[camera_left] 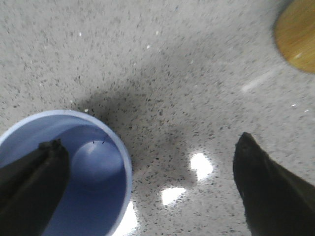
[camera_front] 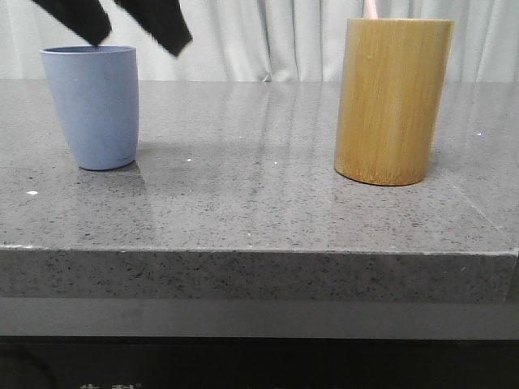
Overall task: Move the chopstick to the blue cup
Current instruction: 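Lower the left gripper onto the light blue cup rim and grasp it, then carry the blue cup with the left gripper beside the bamboo holder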
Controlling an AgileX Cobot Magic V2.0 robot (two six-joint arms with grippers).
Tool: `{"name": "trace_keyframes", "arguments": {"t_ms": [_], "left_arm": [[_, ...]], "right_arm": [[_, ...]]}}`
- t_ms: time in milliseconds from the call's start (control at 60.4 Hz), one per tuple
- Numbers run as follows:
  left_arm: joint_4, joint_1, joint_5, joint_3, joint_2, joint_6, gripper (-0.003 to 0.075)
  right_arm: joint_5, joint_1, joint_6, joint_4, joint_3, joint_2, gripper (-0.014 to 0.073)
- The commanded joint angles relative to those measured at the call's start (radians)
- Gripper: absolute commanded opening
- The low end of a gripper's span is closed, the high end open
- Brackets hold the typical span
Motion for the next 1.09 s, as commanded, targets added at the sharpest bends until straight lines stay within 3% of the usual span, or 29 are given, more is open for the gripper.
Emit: {"name": "trace_keyframes", "arguments": {"t_ms": [0, 166, 248, 348, 530, 778, 1077], "left_arm": [[0.011, -0.008, -0.026, -0.038, -0.008, -0.015, 0.0662], [0.015, -0.008, -0.013, -0.038, 0.033, -0.023, 0.0658], [0.015, -0.008, -0.001, -0.038, 0.046, -0.023, 0.0606], [0.017, -0.008, 0.003, -0.038, 0.049, -0.023, 0.0421], [0.019, -0.008, 0.002, -0.038, 0.049, -0.023, -0.002], [0.019, -0.022, 0.106, -0.095, 0.049, -0.023, -0.0019], [0.019, -0.176, 0.201, -0.255, 0.08, -0.023, -0.0018]], "right_arm": [[-0.073, -0.006, -0.005, 0.007, -0.039, 0.01, 0.0633], [-0.073, -0.006, -0.005, 0.007, -0.039, 0.01, 0.0633], [-0.073, -0.006, -0.005, 0.007, -0.039, 0.01, 0.0633], [-0.073, -0.006, -0.005, 0.007, -0.039, 0.01, 0.0633], [-0.073, -0.006, -0.005, 0.007, -0.039, 0.01, 0.0633], [-0.067, -0.006, -0.005, 0.007, -0.039, 0.01, 0.0633], [-0.061, -0.006, -0.005, 0.007, -0.039, 0.01, 0.0633]]}}
